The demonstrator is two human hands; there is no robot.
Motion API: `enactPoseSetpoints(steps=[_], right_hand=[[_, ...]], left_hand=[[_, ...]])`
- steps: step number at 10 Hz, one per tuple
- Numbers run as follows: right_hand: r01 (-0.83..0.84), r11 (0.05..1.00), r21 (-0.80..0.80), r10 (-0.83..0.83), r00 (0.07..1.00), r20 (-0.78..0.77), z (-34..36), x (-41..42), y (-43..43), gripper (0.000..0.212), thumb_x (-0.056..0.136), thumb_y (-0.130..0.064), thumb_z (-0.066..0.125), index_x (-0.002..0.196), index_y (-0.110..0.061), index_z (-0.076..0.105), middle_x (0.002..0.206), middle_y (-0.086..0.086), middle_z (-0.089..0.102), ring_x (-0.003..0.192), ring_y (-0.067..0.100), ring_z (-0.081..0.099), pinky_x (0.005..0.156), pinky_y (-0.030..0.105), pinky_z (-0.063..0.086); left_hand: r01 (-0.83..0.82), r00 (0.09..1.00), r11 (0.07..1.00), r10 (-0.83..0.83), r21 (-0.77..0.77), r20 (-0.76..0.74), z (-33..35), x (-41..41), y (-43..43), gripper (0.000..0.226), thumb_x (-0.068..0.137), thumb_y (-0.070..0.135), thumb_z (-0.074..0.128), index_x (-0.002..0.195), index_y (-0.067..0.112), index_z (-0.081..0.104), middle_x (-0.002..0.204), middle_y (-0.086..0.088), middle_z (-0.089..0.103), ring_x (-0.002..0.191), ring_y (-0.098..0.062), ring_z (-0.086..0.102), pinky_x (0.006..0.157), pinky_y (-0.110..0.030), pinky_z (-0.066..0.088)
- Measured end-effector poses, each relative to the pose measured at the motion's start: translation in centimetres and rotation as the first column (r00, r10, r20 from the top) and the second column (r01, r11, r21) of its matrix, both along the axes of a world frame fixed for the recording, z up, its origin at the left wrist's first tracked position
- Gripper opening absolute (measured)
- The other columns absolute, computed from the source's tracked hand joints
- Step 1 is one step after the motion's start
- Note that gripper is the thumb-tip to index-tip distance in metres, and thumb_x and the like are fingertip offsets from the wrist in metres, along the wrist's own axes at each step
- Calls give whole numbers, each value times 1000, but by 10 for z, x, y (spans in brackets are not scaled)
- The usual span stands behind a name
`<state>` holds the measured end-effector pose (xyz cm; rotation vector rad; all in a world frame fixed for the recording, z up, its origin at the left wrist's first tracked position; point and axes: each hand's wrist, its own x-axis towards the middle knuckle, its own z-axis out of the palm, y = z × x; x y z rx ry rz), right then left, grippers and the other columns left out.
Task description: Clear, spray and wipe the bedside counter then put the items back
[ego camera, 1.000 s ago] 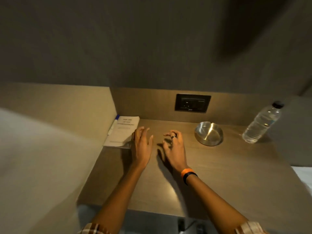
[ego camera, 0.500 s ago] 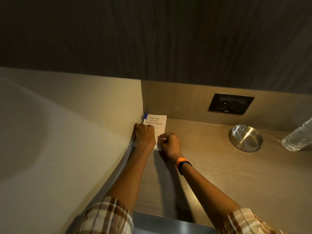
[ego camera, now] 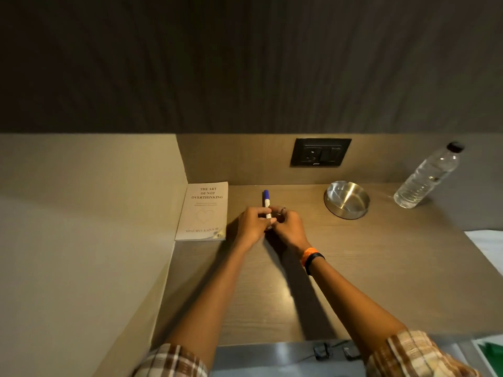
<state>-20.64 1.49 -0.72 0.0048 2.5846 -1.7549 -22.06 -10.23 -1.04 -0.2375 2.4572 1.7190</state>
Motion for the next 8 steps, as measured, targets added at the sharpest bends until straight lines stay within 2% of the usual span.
enactPoseSetpoints(steps=[1,2,3,4,5,6,7,8], right_hand=[[-61,991,118,63,998,-12,1,4,32,44,78,7,58,114,-12,73,103,5,77,103,20,72,95,32,55],[-106,986,127,106,994,7,2,7,42,50,76,9,58,119,-14,72,106,2,77,105,15,71,96,23,54],[-123,985,118,121,992,17,-3,9,45,47,81,9,62,121,-15,70,112,-2,75,106,10,69,100,23,51],[-105,986,133,102,994,27,-7,8,44,44,86,8,62,124,-12,67,116,0,72,107,8,64,103,21,48],[-98,984,148,97,995,19,-8,13,42,44,86,9,62,126,-9,65,120,4,71,112,14,65,103,21,47],[-51,965,257,61,998,-29,-6,19,41,47,86,6,60,130,-9,62,128,9,68,121,23,60,106,25,43],[26,818,574,46,993,-111,-6,48,53,46,95,-18,56,140,-16,53,145,6,52,135,23,41,115,39,34],[34,702,711,43,995,-90,-13,118,78,54,95,-52,48,142,-25,47,146,0,42,133,18,39,111,37,38]], left_hand=[[97,995,994,-97,43,-8,-10,5,21,46,82,-6,74,126,6,66,136,-8,62,115,-20,65,99,-34,56],[121,992,992,-120,40,-29,-12,8,27,50,79,-13,73,125,5,66,136,-9,59,117,-22,63,97,-40,57],[128,985,985,-140,-116,-104,-12,8,31,49,77,-10,76,121,9,69,126,-9,64,110,-21,66,95,-38,58],[98,976,963,-142,-250,-166,-8,11,33,49,79,-9,75,124,7,68,126,-11,65,108,-21,65,97,-35,56],[108,970,942,-171,-319,-175,-7,12,34,51,81,-5,75,129,7,64,130,-11,63,112,-22,63,101,-35,53],[110,963,911,-197,-397,-184,-7,19,35,55,84,3,75,136,8,58,136,-10,59,119,-22,59,105,-34,49],[30,934,793,-238,-608,-265,-15,41,37,62,94,37,63,148,17,40,149,-5,45,136,-21,45,112,-38,43],[-76,898,653,-283,-754,-336,-18,66,36,82,92,65,37,158,22,12,165,-3,14,153,-23,15,124,-45,19]])
